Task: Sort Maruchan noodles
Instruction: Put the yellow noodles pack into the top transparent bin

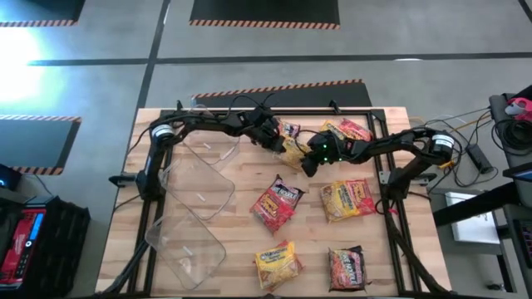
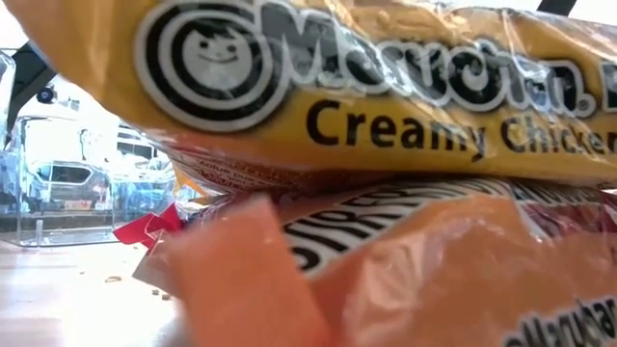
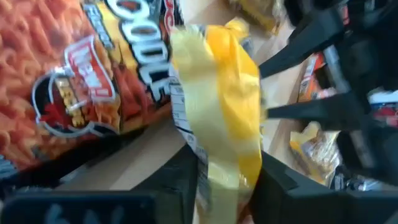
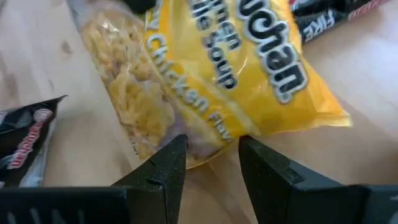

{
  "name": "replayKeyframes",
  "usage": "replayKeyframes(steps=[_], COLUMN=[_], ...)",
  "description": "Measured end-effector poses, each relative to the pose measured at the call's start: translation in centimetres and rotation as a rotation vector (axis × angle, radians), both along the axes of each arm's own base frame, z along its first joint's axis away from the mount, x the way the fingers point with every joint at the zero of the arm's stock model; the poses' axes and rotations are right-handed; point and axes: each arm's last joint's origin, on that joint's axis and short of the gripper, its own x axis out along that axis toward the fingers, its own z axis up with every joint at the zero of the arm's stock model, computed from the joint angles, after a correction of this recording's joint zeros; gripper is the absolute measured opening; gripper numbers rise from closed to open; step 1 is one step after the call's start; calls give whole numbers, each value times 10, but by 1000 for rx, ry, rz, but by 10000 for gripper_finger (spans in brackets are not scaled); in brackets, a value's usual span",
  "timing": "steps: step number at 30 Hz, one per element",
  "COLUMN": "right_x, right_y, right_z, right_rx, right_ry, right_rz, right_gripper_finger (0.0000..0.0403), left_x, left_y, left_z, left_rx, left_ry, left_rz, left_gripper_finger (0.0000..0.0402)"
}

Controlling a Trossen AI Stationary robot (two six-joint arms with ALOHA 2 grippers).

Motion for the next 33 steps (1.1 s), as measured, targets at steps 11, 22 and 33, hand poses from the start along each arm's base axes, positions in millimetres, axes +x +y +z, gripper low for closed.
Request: replayKeyframes(steps=[11,22,33], right_x=[-28,-47,-43], right_y=[13,31,40], right_z=[60,99,90], right_rx=[-47,22,-77], right_ry=[-103,-317,-229], right_rz=[23,243,393], right_gripper_finger=[137,155,212], left_x=[-5,-9,-9], left_y=[-27,-81,-99], left_z=[34,62,61], left_rx=[267,661,745], left_ry=[-21,-133,-152], left_rz=[-210,-383,-384], left_gripper_finger=[75,75,76])
